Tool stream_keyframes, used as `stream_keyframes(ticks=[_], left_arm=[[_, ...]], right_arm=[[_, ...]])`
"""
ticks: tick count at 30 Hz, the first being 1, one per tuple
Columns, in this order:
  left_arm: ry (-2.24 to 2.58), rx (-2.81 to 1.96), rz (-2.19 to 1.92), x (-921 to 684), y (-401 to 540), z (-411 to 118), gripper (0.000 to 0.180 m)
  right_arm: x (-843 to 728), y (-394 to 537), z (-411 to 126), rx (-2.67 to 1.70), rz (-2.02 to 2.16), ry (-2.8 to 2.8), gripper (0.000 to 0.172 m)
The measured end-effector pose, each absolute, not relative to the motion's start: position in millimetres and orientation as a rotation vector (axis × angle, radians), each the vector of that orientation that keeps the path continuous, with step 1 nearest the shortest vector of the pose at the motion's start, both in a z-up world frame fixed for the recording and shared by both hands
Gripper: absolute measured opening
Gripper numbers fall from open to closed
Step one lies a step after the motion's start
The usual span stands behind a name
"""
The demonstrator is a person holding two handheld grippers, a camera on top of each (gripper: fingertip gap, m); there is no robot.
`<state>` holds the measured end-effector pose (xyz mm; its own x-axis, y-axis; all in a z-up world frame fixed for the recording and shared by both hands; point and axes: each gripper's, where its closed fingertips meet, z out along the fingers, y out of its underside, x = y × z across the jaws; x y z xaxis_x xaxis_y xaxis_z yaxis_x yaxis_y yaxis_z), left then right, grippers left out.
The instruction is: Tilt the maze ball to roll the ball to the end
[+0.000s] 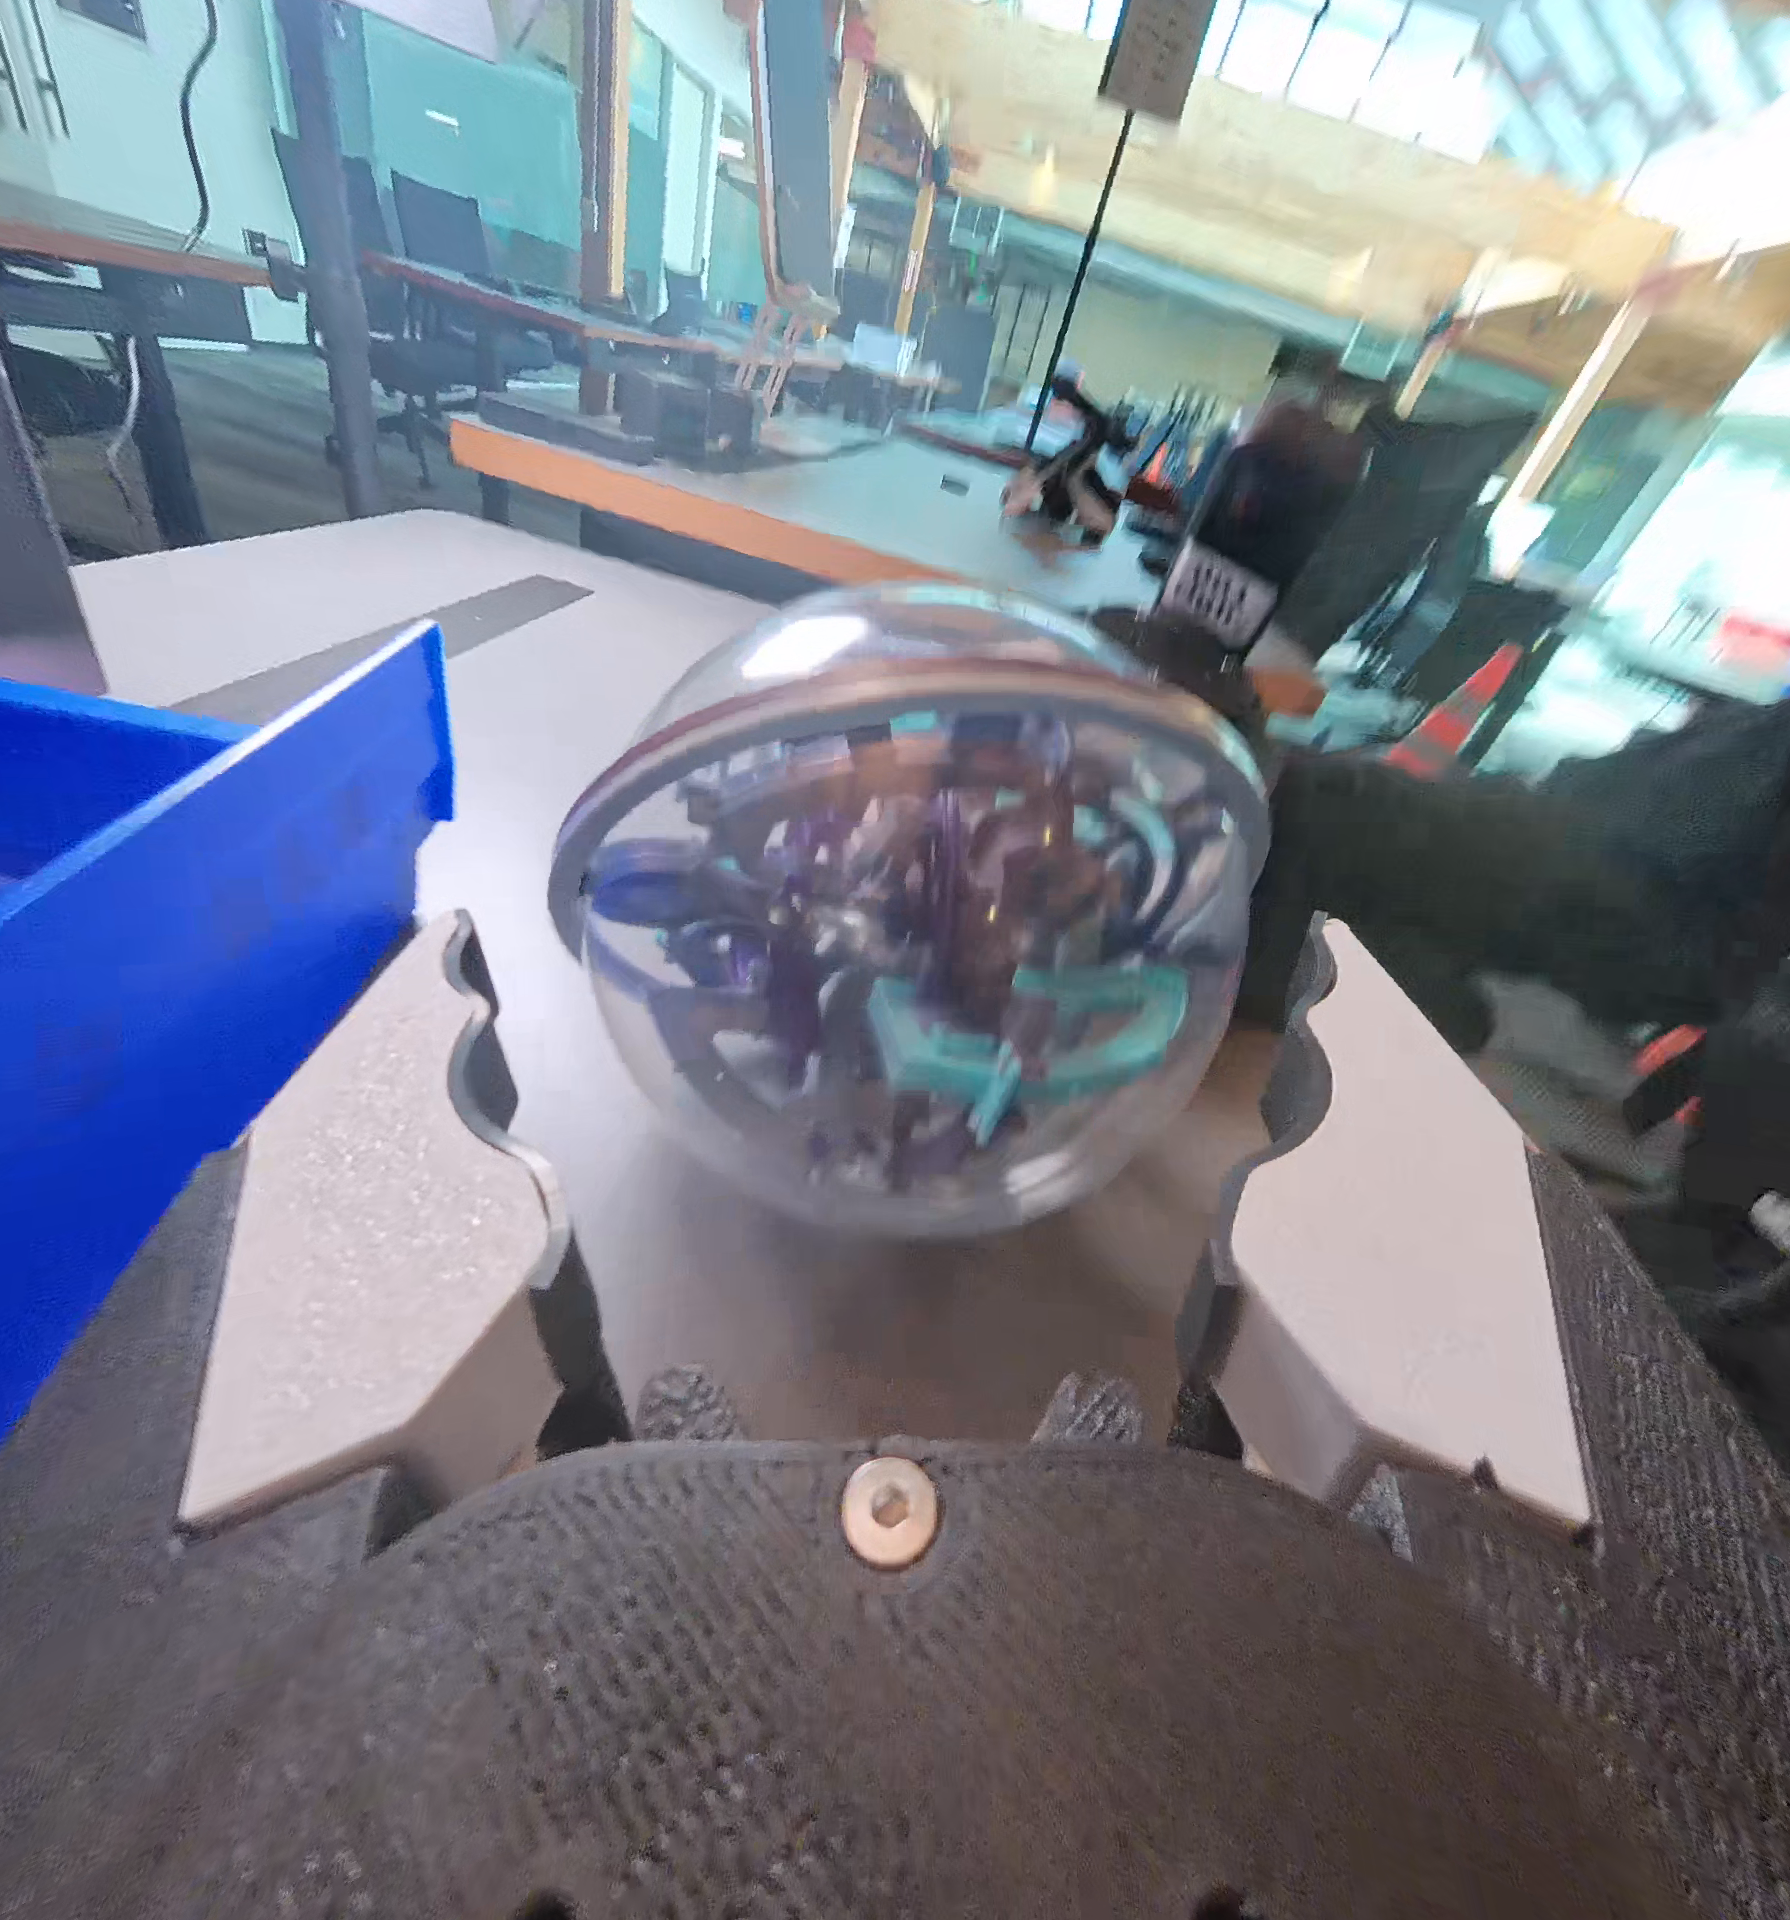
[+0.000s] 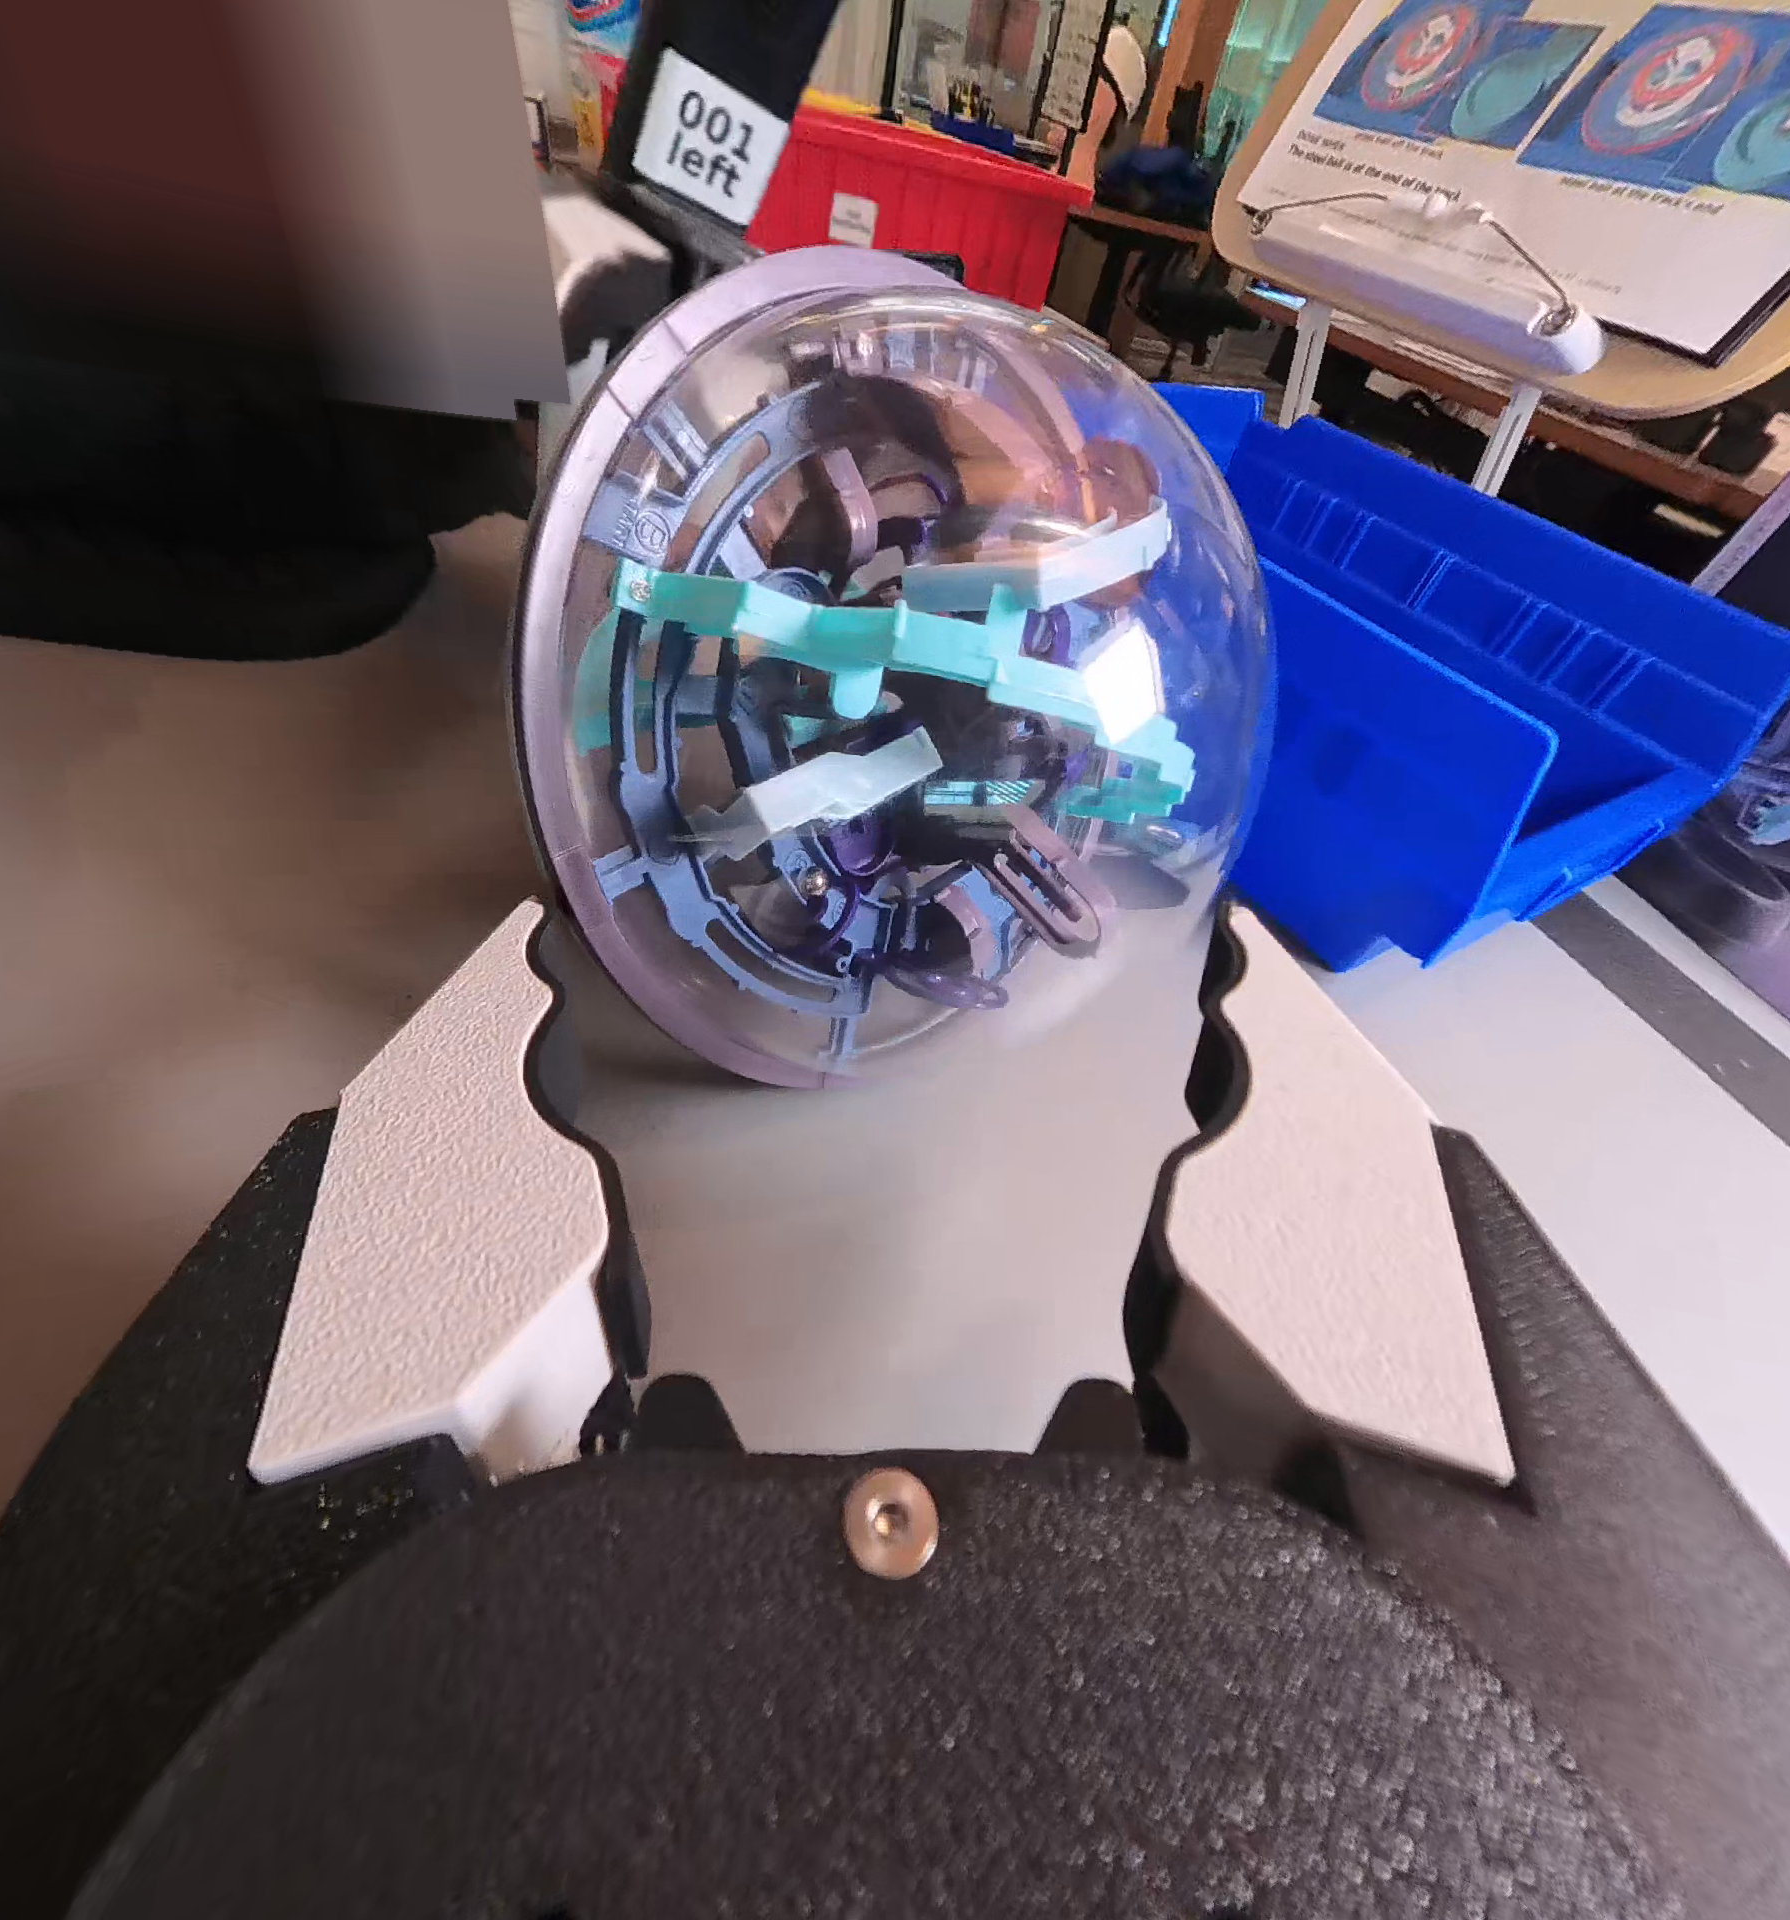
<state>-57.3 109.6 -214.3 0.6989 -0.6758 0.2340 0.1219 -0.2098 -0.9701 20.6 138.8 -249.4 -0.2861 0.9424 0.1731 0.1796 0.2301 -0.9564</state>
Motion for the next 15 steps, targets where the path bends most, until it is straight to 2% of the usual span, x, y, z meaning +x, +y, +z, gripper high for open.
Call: stream_keyframes(ticks=[6, 9, 15], left_arm=[[0.635, -1.785, -0.503, -37, 122, -258, 0.153], [0.593, -1.79, -0.583, -34, 126, -255, 0.154], [0.491, -1.865, -0.83, -34, 115, -250, 0.153]], right_arm=[[16, 140, -243, -1.115, 1.259, -1.586, 0.108], [18, 143, -241, -1.161, 1.3, -1.554, 0.107], [21, 139, -241, -1.153, 1.315, -1.574, 0.092]])
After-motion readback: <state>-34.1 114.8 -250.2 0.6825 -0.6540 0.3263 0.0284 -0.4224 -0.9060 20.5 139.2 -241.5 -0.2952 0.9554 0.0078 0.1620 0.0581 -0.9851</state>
